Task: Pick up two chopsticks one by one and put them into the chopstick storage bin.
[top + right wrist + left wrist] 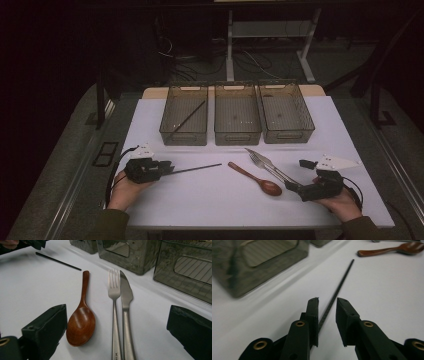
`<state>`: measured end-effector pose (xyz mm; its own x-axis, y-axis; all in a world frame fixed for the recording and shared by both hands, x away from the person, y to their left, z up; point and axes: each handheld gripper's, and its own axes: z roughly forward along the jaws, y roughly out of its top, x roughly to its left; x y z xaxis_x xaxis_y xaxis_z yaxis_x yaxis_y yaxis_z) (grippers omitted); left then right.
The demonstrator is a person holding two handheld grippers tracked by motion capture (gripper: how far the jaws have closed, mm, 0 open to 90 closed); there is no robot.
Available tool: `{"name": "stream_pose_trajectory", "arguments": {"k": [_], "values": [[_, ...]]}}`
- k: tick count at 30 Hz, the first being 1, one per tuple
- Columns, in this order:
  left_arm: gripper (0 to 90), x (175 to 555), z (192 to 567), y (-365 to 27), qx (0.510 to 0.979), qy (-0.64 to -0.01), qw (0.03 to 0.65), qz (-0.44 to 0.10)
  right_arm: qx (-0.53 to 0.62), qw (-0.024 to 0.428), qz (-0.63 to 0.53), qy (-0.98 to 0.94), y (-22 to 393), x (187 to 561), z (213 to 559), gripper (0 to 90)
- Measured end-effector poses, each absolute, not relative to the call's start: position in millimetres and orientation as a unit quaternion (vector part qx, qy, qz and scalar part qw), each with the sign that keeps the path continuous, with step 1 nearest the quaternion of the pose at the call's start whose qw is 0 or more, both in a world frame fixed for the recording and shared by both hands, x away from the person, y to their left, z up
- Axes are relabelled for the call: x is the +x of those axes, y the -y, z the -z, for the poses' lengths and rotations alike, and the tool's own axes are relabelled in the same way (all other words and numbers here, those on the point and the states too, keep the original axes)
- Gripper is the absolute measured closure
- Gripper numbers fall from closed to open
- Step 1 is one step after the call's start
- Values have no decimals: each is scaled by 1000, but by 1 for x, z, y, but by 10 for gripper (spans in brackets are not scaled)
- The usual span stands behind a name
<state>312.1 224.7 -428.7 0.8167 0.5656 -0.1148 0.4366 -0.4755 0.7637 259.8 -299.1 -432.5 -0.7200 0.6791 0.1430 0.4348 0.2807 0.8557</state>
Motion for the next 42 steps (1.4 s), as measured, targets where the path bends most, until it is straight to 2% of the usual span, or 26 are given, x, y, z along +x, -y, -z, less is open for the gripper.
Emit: {"name": "stream_pose_trajectory", "arguments": {"k": [8, 29, 36, 42], "values": [[757, 323, 444, -219, 877, -276, 388, -69, 353, 126, -484, -791, 299, 260, 433, 24], [810, 324, 449, -222, 878, -276, 389, -42, 353, 126, -484, -791, 299, 260, 432, 24], [823, 317, 448, -220, 885, -259, 384, -35, 352, 126, -485, -790, 299, 260, 432, 24], [835, 307, 446, -211, 898, -227, 371, -61, 353, 126, -486, -790, 299, 260, 432, 24]]}}
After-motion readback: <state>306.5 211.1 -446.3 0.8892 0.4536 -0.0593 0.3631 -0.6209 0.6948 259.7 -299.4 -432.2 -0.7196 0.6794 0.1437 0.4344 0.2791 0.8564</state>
